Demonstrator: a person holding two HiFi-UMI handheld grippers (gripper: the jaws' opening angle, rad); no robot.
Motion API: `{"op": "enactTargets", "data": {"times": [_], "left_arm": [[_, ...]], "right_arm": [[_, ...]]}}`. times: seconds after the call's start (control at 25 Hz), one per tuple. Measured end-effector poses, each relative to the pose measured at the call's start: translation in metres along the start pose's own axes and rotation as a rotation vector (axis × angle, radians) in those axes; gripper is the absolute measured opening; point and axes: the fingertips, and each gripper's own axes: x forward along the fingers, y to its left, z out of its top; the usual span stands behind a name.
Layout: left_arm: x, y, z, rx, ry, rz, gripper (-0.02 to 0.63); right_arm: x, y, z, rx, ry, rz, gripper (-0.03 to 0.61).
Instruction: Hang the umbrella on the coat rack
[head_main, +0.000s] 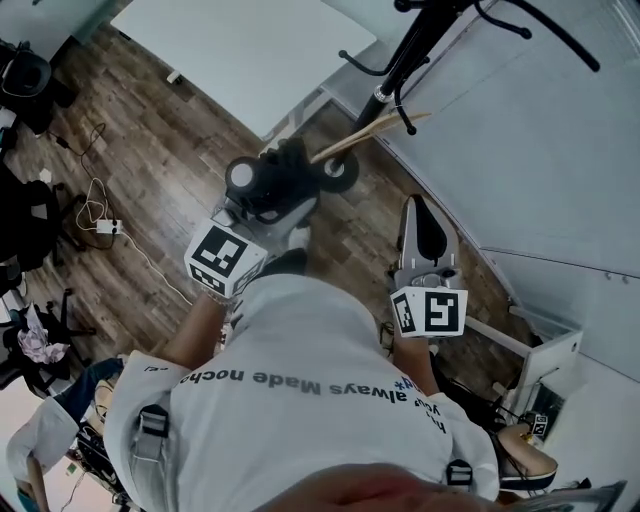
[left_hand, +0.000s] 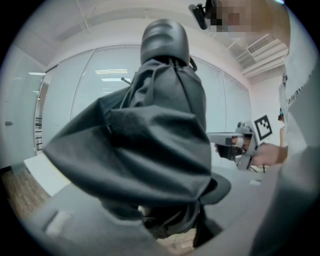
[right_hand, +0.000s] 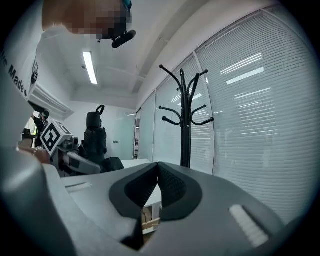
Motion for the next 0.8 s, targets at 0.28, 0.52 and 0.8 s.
{"op": "enactTargets", "data": {"times": [0.28, 0.52, 0.8], "left_arm": [[0.048, 0.061, 0.017, 0.01, 0.008, -0.022, 0.284], [0.083, 0.087, 0.026, 0.033, 0.019, -0.043, 0.284], [0.116, 0.101, 0.031, 0.036, 0.033, -0.048, 0.284]], "right_arm": [[0.069, -0.03, 0.005, -0.002, -0.002, -0.027, 0.002], [0.103, -0.052, 0.003, 0.006, 0.004, -0.046, 0.002], [0.128, -0.08, 0.003, 0.01, -0.001, -0.052, 0.002]]}}
